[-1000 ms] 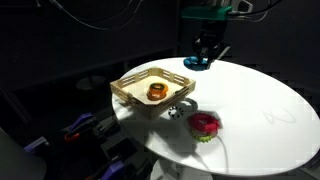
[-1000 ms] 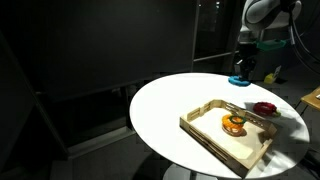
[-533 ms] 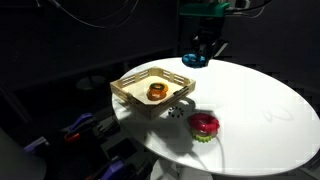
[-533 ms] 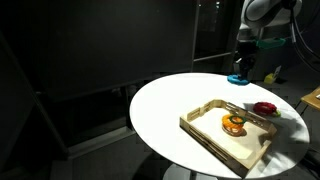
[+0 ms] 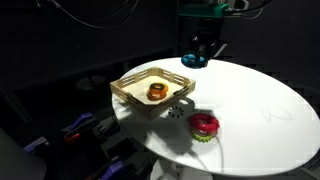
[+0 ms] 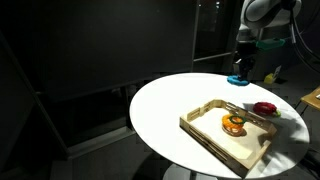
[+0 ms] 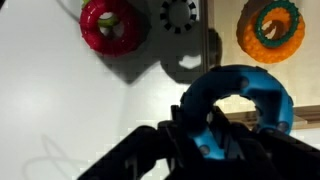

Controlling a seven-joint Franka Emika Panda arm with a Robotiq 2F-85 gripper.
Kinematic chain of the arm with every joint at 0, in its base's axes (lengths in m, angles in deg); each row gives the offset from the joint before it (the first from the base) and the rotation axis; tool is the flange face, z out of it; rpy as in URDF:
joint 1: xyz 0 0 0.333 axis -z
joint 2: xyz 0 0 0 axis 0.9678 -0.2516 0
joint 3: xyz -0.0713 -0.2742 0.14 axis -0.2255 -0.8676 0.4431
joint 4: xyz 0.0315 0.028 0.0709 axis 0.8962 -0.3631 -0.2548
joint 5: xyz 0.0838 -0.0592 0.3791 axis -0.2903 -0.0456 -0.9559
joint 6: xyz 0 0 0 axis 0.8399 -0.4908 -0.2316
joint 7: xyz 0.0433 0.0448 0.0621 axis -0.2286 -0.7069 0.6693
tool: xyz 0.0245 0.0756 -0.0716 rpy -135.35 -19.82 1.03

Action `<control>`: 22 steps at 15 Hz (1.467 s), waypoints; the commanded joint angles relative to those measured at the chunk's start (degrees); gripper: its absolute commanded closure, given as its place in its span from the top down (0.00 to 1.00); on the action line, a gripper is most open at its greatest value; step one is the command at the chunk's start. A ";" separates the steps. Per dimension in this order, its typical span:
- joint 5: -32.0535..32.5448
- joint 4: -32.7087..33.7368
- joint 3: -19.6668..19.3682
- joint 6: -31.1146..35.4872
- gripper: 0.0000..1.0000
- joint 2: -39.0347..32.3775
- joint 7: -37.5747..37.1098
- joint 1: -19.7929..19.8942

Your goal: Pick up the blue ring from the table and put it in the wooden tray

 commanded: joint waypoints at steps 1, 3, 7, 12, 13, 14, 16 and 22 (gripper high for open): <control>0.16 -0.58 0.73 0.37 0.17 0.60 0.79 -0.94; 0.46 -0.91 1.33 0.54 0.15 0.83 1.25 -1.80; 1.18 -2.15 2.87 1.09 0.11 1.07 2.19 -3.96; 2.15 -5.10 5.11 2.77 0.11 0.95 4.68 -6.49; 2.52 -5.80 5.49 3.15 0.11 0.92 4.98 -6.94; 2.74 -6.36 5.80 3.37 0.11 0.91 5.40 -7.27; 3.07 -7.69 6.45 3.78 0.11 0.84 6.26 -7.89; 5.29 -11.12 7.59 5.14 0.11 0.25 7.14 -9.34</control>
